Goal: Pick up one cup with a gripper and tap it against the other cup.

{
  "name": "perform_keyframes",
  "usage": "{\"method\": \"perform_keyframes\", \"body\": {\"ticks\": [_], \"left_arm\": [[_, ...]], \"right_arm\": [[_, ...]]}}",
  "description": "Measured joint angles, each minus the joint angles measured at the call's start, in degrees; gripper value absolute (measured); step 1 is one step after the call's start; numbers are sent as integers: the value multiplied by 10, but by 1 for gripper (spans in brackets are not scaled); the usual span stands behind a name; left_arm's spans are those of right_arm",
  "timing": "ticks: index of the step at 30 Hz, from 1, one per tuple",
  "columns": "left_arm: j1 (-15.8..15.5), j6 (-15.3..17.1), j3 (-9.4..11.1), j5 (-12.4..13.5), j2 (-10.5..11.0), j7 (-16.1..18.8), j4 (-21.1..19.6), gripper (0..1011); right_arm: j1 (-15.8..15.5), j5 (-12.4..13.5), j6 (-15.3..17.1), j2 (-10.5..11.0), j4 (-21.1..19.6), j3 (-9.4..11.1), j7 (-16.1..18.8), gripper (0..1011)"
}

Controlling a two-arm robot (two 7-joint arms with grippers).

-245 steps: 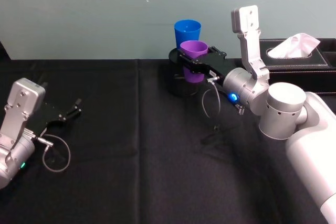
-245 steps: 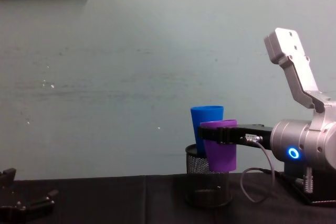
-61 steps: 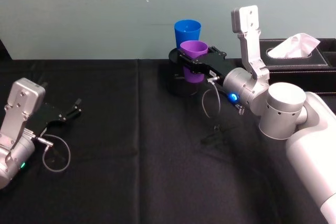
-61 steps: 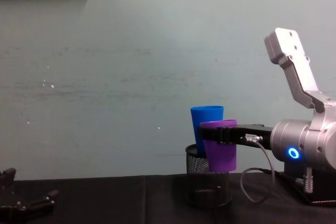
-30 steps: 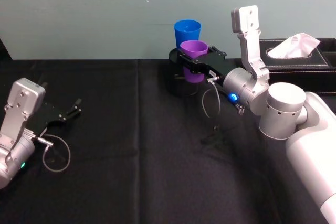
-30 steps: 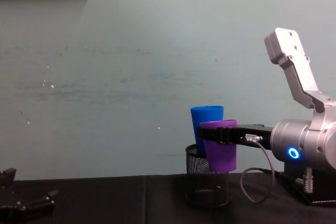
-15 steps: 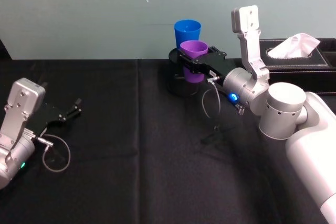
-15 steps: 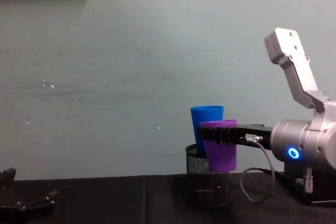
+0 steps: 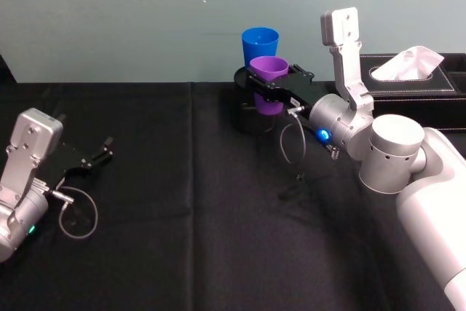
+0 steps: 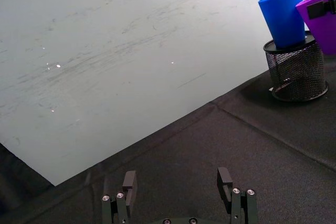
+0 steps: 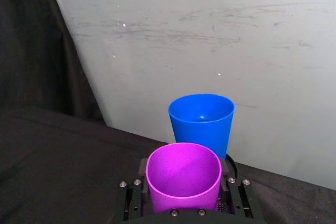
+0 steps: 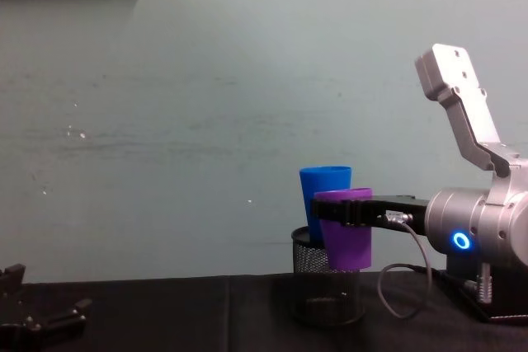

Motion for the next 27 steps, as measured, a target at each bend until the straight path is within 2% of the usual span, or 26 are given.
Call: {"method": "perform_keyframes", "body": {"ticks": [27], "left_arm": [[0, 0, 0, 0, 0, 0, 0, 1000]], "right_arm": [[0, 0, 0, 0, 0, 0, 0, 731]]}}
